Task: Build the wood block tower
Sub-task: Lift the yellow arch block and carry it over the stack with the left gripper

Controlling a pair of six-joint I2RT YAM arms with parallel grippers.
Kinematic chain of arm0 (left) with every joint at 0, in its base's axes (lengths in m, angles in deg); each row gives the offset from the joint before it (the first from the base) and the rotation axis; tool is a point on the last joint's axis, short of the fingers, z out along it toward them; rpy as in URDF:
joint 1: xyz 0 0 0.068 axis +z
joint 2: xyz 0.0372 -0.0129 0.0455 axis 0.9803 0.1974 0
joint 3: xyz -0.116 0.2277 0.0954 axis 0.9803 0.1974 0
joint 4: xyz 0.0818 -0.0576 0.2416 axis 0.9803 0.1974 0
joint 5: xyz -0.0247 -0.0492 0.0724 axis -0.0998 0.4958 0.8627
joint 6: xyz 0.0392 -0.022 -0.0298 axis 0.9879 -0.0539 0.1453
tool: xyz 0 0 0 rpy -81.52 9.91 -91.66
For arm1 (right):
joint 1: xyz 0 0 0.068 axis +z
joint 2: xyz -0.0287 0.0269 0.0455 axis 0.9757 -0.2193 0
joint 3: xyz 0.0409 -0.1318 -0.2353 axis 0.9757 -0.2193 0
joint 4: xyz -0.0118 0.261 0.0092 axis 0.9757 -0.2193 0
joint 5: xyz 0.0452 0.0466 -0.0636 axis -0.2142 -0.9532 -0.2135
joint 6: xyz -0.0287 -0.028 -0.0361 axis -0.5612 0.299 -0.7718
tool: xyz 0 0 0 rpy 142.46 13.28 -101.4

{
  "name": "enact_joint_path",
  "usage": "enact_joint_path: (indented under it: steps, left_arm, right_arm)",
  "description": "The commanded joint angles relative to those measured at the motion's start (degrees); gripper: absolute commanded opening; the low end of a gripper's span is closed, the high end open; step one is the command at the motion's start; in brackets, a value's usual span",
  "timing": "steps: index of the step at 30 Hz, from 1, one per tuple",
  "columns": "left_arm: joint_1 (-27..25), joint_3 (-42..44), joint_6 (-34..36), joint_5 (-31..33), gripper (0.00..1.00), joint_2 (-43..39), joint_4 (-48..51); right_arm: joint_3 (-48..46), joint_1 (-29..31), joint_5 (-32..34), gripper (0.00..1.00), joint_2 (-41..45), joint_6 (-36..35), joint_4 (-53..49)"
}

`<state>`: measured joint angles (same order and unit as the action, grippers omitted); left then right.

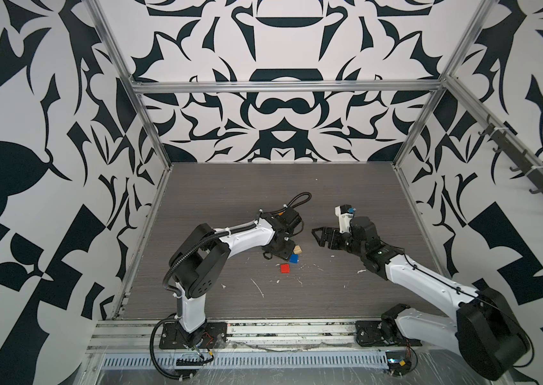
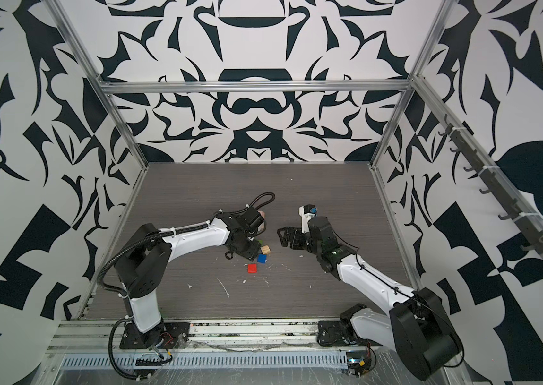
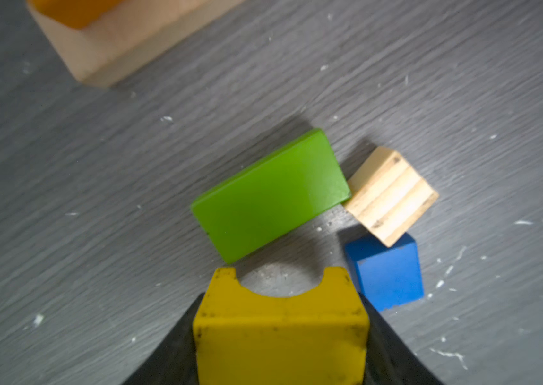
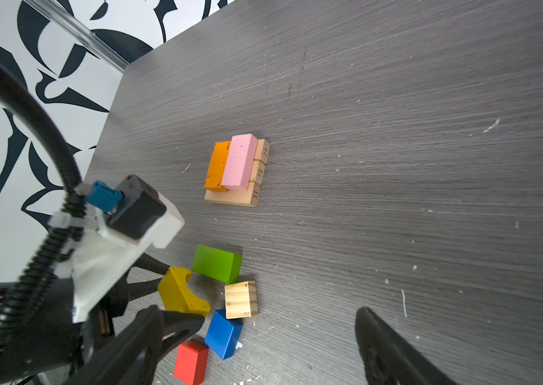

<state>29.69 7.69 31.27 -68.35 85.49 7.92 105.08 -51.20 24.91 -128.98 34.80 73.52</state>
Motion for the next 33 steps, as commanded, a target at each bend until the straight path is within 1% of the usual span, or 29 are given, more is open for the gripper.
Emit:
enact_joint_path:
  steps: [1, 8, 13, 16, 21, 25, 33]
  left_arm:
    - [-0.11, -3.27, -4.41, 0.58, 0.45, -1.66, 3.90]
    - [0.53, -7.68, -8.90, 1.94, 0.45, -1.03, 7.51]
    - [2.98, -10.18, -11.80, 1.77, 0.45, -0.43, 9.33]
    - [4.65, -10.93, -13.00, 0.40, 0.45, -0.24, 9.31]
    - [6.84, -13.85, -13.37, 0.00, 0.45, 1.17, 9.35]
    - [8.17, -18.49, -12.61, 1.44, 0.45, 4.02, 12.41]
    - [10.16, -25.27, -13.28, 1.96, 0.45, 9.28, 14.08]
  right_arm:
    - [1.91, 0.27, -0.42, 0.94, 0.46, -0.45, 0.58]
    - [2.14, 0.27, -0.30, 0.94, 0.76, -0.71, -0.13]
    - [1.68, 0.31, 0.24, 0.94, 1.50, -0.41, -0.48]
    - [1.06, 0.32, 0.24, 0.94, 1.78, 0.07, -0.37]
    - [0.40, 0.32, 0.49, 0.94, 1.77, 0.16, -0.12]
    - [0.22, 0.31, 0.38, 0.94, 2.01, 0.52, 0.25]
    - [-0.11, 0.33, 0.63, 0.94, 2.74, 0.55, 0.05]
